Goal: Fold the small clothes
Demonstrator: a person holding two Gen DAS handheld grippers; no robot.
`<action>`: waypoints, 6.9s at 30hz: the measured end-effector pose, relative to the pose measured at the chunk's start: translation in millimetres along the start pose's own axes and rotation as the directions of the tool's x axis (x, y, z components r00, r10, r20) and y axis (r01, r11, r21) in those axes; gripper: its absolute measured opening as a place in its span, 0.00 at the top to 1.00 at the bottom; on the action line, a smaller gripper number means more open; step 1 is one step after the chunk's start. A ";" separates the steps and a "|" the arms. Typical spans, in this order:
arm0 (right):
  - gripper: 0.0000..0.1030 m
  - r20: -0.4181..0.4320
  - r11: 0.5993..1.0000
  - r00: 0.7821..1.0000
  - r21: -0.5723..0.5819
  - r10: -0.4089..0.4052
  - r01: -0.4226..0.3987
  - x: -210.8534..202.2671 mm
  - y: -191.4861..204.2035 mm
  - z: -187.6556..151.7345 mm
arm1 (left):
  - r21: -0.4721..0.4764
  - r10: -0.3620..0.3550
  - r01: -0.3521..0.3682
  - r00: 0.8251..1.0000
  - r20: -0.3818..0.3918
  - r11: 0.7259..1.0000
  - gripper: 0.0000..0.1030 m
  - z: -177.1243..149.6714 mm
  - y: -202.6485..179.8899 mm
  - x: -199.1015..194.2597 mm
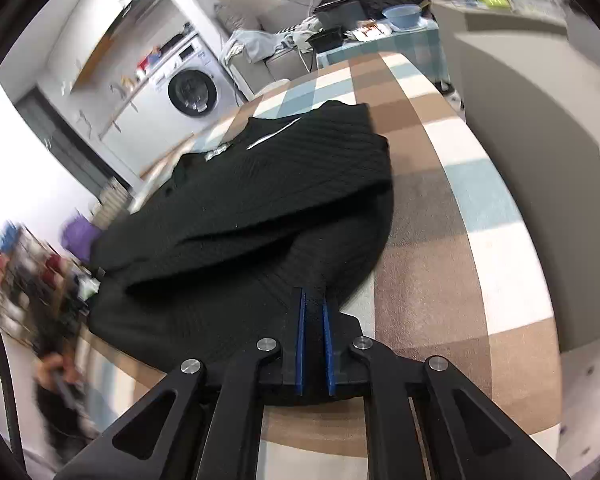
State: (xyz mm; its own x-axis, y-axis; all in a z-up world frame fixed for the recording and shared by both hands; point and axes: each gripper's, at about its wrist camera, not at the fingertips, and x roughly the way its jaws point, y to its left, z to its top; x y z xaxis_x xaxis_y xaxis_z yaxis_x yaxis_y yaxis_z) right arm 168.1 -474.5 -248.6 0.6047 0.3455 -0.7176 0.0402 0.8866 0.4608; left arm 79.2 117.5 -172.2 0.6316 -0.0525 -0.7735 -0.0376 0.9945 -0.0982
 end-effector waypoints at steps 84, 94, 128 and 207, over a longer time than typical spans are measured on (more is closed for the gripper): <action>0.49 -0.048 0.858 0.926 0.396 0.375 -0.328 84.3 90.7 -17.8 | -0.286 -0.484 0.455 0.874 -0.037 0.844 0.33 3.4 -22.5 3.1; 0.49 0.196 0.838 0.947 0.444 0.255 -0.317 49.0 49.5 16.0 | -0.233 -0.534 0.502 0.839 -0.100 0.833 0.32 -11.3 -48.9 -6.3; 0.49 0.267 0.851 0.938 0.415 0.223 -0.321 3.0 12.1 20.4 | -0.430 -0.288 0.296 0.954 0.085 0.853 0.33 23.3 14.0 32.3; 0.77 0.111 0.958 0.964 0.181 -0.243 0.221 81.5 -29.8 174.0 | -0.340 -0.029 0.043 0.999 0.046 0.939 0.74 173.7 45.2 130.8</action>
State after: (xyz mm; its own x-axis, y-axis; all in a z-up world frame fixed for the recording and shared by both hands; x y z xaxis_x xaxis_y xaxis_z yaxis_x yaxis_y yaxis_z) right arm 354.6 -526.3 -229.9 0.6611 0.0833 -0.7457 0.3163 0.8703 0.3776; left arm 294.6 171.4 -169.0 0.6672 -0.0769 -0.7409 -0.2718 0.9009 -0.3384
